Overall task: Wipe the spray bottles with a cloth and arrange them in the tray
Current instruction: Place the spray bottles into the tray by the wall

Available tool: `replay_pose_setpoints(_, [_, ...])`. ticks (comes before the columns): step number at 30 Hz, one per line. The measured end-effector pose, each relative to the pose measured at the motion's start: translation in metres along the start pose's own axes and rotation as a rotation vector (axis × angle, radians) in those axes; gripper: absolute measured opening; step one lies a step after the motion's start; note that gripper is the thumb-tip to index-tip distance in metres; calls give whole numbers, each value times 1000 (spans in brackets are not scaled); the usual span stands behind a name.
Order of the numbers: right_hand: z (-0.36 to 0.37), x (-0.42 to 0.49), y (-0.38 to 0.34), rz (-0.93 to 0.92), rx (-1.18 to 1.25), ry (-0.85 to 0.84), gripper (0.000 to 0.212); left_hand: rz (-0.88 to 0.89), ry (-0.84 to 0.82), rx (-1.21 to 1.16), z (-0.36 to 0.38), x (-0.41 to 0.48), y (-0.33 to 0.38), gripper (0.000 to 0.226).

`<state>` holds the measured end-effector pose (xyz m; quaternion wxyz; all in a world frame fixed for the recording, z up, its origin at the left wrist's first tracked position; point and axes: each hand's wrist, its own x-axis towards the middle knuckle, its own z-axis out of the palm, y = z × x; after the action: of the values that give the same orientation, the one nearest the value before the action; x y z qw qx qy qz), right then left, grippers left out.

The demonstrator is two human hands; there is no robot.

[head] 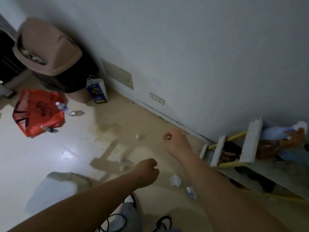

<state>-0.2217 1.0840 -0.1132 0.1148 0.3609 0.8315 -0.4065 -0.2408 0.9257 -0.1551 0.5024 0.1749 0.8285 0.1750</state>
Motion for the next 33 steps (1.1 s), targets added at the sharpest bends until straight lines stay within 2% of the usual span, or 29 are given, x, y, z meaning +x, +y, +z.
replay_pose_setpoints(4, [56,24,11,8,76,-135,17,-102,43,-95,24,25,-56,45])
replay_pose_setpoints(9, [128,73,44,32,94,-177,21,-166,64,-119,53,82,-119,47])
replay_pose_setpoints(16, [306,192,99,4,154,-220,20,-236,193,-43,60,255,-258,38])
replay_pose_setpoints(18, [361,221,124,-11,152,-256,19,-252,182,30,67,303,-302,38])
replay_pose_setpoints(21, [433,258,163,-34,137,-307,19,-211,63,230,78,362,-358,40])
replay_pose_setpoints(25, [499,303,202,-69,100,-329,18,-57,-165,538,91,422,-388,64])
replay_pose_setpoints(27, [525,317,220,-86,70,-343,14,24,-123,727,99,446,-401,64])
replay_pose_setpoints(29, [543,326,242,-105,-97,-373,33,39,-68,841,110,465,-419,56])
replay_pose_setpoints(31, [553,325,261,-84,-293,-462,59,13,-58,805,123,474,-440,50])
replay_pose_setpoints(33, [561,318,284,-52,-495,-559,72,9,-44,762,137,479,-457,46])
